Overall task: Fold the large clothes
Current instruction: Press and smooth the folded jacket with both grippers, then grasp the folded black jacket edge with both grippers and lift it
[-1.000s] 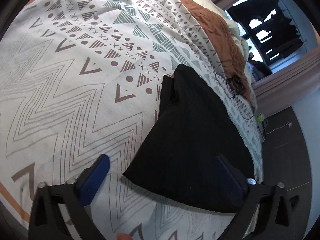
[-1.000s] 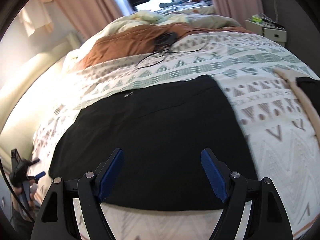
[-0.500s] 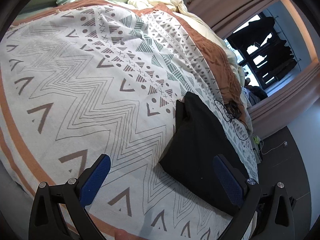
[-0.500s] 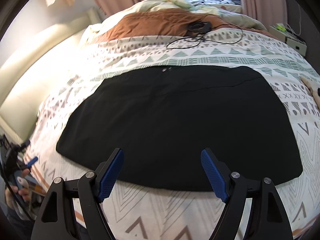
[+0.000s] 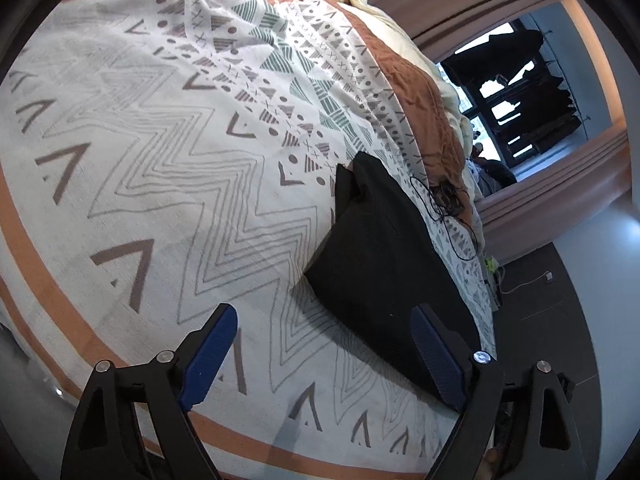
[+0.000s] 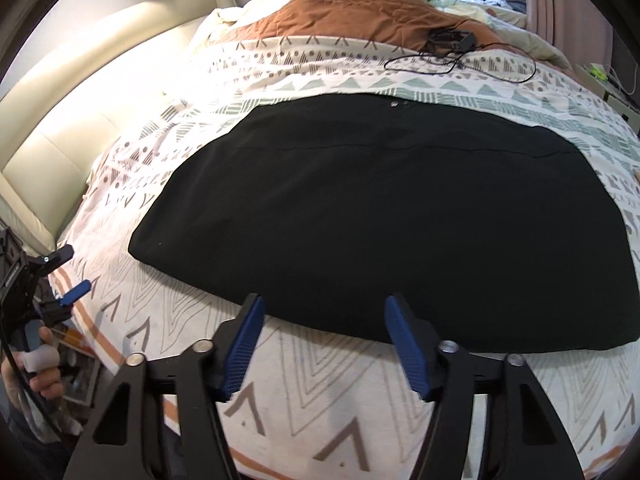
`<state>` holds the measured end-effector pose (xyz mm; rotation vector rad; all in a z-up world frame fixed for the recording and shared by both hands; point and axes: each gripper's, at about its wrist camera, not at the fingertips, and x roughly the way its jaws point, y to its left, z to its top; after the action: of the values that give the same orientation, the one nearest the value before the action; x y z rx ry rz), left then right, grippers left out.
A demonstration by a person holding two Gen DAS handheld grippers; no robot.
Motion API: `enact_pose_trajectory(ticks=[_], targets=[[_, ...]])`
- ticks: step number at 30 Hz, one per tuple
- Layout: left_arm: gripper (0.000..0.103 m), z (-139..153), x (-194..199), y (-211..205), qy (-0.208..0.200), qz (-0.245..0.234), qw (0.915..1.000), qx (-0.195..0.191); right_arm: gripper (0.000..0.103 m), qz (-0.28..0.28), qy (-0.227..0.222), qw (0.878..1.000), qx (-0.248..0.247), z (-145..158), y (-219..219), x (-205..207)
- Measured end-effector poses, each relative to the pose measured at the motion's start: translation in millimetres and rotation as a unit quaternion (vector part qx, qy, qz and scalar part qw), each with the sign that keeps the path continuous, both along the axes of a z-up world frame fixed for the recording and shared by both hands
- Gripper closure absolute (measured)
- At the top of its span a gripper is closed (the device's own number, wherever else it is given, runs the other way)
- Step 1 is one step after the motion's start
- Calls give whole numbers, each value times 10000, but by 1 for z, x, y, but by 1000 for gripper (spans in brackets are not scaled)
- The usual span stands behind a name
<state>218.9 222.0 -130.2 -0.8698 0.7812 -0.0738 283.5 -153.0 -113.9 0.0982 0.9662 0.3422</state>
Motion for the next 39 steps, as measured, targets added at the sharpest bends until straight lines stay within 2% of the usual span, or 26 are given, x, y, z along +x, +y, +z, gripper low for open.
enact_pose_trajectory(ticks=[4, 8, 9, 11, 14, 17, 22, 24, 26, 30, 35, 39], targets=[[17, -5, 8, -12, 42, -199, 9998, 22, 49, 97, 76, 9999, 41, -3, 10, 3], [19, -13, 19, -17, 110, -251, 9994, -203, 50, 113, 174, 9998, 8, -11, 15, 9], [19, -15, 21, -17, 114, -233, 9993, -259, 52, 97, 211, 9997, 8, -13, 15, 11], [21, -18, 28, -17, 119, -238, 9988, -408, 65, 16, 332, 9994, 16, -20, 12, 18], [24, -23, 40, -20, 198, -245, 9984, -476, 74, -126, 475, 9986, 169, -28, 6, 27], [29, -32, 56, -24, 374, -291, 9978, -471, 79, -173, 545, 9982, 188, -34, 3, 36], [33, -45, 73, -30, 528, -282, 9966, -573, 81, -112, 770, 9970, 48, -47, 9, 53], [37, -50, 77, -31, 550, -252, 9963, -605, 86, -131, 854, 9962, -73, -55, 13, 61], [47, -54, 82, -32, 586, -233, 9959, -652, 90, -165, 868, 9960, -158, -60, 14, 68], [49, -57, 93, -33, 611, -221, 9955, -696, 90, -222, 877, 9956, -249, -60, 17, 83], [51, -57, 101, -34, 647, 77, 9955, -683, 90, -392, 867, 9952, -226, -59, 12, 103], [51, -56, 107, -43, 701, 245, 9962, -455, 90, -533, 836, 9949, -191, -59, 7, 118]])
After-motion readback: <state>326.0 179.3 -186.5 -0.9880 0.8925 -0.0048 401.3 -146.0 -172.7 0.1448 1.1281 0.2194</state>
